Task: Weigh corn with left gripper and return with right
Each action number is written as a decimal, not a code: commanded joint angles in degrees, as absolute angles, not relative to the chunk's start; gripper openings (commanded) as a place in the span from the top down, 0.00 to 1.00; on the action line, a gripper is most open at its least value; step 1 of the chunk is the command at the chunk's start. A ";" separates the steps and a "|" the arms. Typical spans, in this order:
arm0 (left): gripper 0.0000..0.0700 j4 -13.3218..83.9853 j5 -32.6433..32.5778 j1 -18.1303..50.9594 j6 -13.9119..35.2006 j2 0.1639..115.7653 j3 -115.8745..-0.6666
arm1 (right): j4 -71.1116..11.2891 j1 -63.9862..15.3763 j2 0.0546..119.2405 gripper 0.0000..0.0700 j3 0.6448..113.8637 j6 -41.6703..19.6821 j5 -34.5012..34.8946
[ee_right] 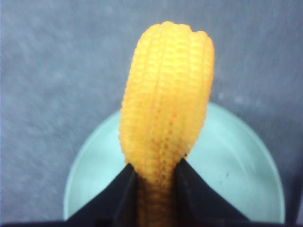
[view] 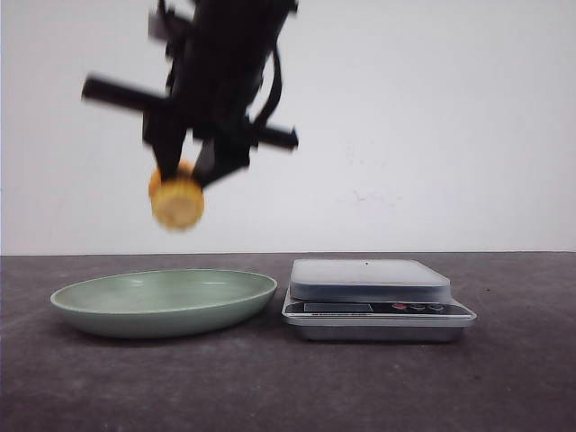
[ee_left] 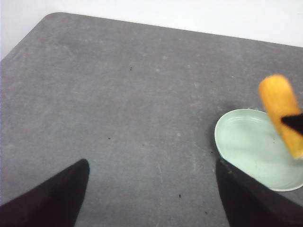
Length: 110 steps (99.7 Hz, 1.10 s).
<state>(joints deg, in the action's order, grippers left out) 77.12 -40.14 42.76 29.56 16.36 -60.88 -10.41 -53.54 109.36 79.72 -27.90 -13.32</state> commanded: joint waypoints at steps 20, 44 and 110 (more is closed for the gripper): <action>0.27 77.06 -40.07 43.13 29.93 16.43 -61.45 | -10.55 -54.22 114.37 1.00 80.99 -30.76 -13.32; 0.27 77.76 -40.07 43.13 29.93 16.43 -61.45 | -12.01 -54.33 115.72 0.83 80.99 -32.62 -13.17; 0.27 78.02 -40.05 43.13 29.08 16.43 -61.45 | -20.51 -44.25 90.35 0.02 82.98 -18.33 -12.10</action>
<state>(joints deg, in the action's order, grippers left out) 78.61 -40.12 42.76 29.56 16.36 -60.88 -19.03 -45.43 94.13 81.91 -21.96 -11.75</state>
